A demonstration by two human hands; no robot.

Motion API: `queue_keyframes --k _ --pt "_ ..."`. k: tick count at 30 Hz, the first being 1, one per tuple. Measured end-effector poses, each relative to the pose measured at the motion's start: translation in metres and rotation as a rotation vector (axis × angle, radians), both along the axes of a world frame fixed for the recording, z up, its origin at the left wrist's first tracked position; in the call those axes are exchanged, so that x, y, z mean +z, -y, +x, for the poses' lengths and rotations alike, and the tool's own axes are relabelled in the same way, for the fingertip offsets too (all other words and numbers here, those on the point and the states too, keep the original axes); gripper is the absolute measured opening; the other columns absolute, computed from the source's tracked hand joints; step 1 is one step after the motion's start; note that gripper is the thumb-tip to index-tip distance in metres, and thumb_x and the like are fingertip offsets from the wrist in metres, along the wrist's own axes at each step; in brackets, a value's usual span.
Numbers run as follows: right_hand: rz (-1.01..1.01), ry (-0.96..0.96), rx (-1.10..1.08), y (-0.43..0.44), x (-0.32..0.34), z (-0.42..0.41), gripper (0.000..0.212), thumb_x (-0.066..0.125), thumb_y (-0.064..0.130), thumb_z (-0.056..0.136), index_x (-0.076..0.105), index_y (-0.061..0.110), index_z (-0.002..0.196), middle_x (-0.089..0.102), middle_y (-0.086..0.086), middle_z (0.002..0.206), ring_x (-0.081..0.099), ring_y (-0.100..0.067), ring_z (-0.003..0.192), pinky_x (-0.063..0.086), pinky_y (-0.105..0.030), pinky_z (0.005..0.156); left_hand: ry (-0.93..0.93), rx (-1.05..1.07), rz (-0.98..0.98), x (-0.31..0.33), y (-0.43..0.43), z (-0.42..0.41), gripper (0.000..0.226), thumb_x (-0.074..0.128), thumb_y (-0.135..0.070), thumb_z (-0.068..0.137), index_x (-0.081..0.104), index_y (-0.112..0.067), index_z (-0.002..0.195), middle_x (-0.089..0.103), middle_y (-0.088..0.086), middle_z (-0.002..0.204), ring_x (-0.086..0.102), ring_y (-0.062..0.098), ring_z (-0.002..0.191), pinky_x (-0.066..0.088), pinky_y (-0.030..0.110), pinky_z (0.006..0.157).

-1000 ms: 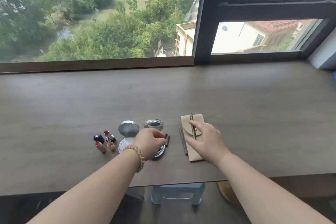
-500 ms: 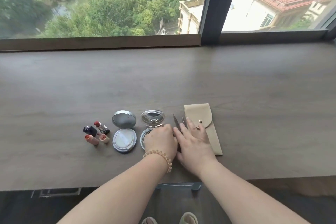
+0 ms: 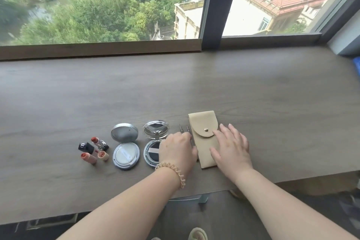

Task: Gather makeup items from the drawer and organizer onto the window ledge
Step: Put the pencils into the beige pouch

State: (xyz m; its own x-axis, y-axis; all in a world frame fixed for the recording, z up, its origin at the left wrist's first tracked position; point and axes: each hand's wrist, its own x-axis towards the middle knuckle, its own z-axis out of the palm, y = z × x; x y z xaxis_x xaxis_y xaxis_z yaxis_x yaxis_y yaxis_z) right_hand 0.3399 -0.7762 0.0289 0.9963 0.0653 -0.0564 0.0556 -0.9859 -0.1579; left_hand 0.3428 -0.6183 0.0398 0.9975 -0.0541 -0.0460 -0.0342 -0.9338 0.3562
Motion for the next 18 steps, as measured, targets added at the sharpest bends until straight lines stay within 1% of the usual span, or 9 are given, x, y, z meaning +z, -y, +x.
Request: queue_keyframes --k 2,4,5,7,9,11,12,15,18 --pt "-0.018 -0.034 -0.011 0.012 0.001 0.004 0.054 0.051 0.042 0.089 0.037 0.028 0.14 0.026 0.002 0.155 0.011 -0.019 0.144 0.01 -0.038 0.113 0.083 -0.118 0.037 -0.001 0.013 -0.008 0.027 0.058 -0.037 0.075 0.067 -0.025 0.097 0.067 -0.003 0.091 0.059 0.024 0.093 0.043 0.037 0.078" --pt "-0.017 -0.066 0.009 0.019 0.003 0.012 0.055 0.051 0.047 0.089 0.036 0.03 0.14 0.025 0.004 0.155 0.009 -0.018 0.144 0.009 -0.038 0.113 0.069 -0.221 0.087 -0.006 0.028 -0.019 0.023 0.064 -0.037 0.061 0.07 -0.027 0.081 0.067 -0.009 0.075 0.062 0.019 0.077 0.046 0.034 0.066" --pt "-0.011 -0.077 0.03 0.02 0.003 0.017 0.056 0.052 0.047 0.088 0.037 0.03 0.139 0.025 0.005 0.155 0.009 -0.017 0.144 0.01 -0.038 0.113 0.046 -0.255 0.111 -0.007 0.034 -0.024 0.023 0.065 -0.035 0.055 0.069 -0.029 0.078 0.067 -0.011 0.072 0.062 0.017 0.073 0.047 0.032 0.063" --pt "0.001 -0.094 0.087 0.019 0.005 0.027 0.057 0.054 0.047 0.087 0.037 0.031 0.139 0.024 0.005 0.155 0.009 -0.017 0.144 0.011 -0.037 0.113 0.04 -0.255 0.13 -0.015 0.041 -0.027 0.031 0.063 -0.03 0.051 0.068 -0.031 0.082 0.067 -0.014 0.074 0.061 0.014 0.071 0.047 0.031 0.062" --pt "0.038 -0.093 0.145 0.019 0.003 0.04 0.058 0.057 0.045 0.086 0.037 0.031 0.139 0.023 0.006 0.156 0.009 -0.016 0.144 0.012 -0.037 0.112 0.039 -0.21 0.144 -0.016 0.043 -0.023 0.039 0.058 -0.025 0.057 0.066 -0.032 0.095 0.069 -0.013 0.083 0.061 0.015 0.08 0.046 0.034 0.069" --pt "0.081 -0.101 0.212 0.02 0.0 0.053 0.061 0.062 0.045 0.083 0.039 0.03 0.137 0.025 0.005 0.155 0.011 -0.015 0.144 0.015 -0.037 0.111 -0.016 -0.196 0.156 -0.013 0.044 -0.016 0.042 0.051 -0.019 0.075 0.057 -0.03 0.115 0.066 -0.009 0.105 0.054 0.02 0.102 0.037 0.039 0.085" --pt "0.089 -0.106 0.249 0.02 -0.002 0.059 0.063 0.064 0.047 0.081 0.04 0.03 0.137 0.028 0.005 0.153 0.012 -0.016 0.144 0.015 -0.037 0.111 -0.057 -0.178 0.138 -0.011 0.043 -0.014 0.042 0.047 -0.018 0.081 0.052 -0.03 0.122 0.063 -0.008 0.112 0.05 0.022 0.11 0.031 0.039 0.089" --pt "0.054 -0.081 0.347 0.022 -0.01 0.071 0.059 0.064 0.054 0.076 0.049 0.028 0.127 0.042 0.006 0.142 0.02 -0.018 0.141 0.017 -0.039 0.108 -0.108 -0.08 0.157 -0.006 0.045 -0.012 0.038 0.043 -0.023 0.087 0.05 -0.031 0.123 0.061 -0.007 0.118 0.044 0.022 0.115 0.026 0.038 0.091" --pt "0.034 0.002 0.46 0.027 -0.018 0.077 0.033 0.065 0.044 0.078 0.064 0.022 0.101 0.061 0.0 0.114 0.043 -0.022 0.127 0.019 -0.042 0.104 -0.149 0.049 0.149 -0.007 0.054 -0.017 0.039 0.044 -0.028 0.086 0.05 -0.031 0.125 0.055 -0.007 0.125 0.041 0.02 0.12 0.025 0.037 0.095"
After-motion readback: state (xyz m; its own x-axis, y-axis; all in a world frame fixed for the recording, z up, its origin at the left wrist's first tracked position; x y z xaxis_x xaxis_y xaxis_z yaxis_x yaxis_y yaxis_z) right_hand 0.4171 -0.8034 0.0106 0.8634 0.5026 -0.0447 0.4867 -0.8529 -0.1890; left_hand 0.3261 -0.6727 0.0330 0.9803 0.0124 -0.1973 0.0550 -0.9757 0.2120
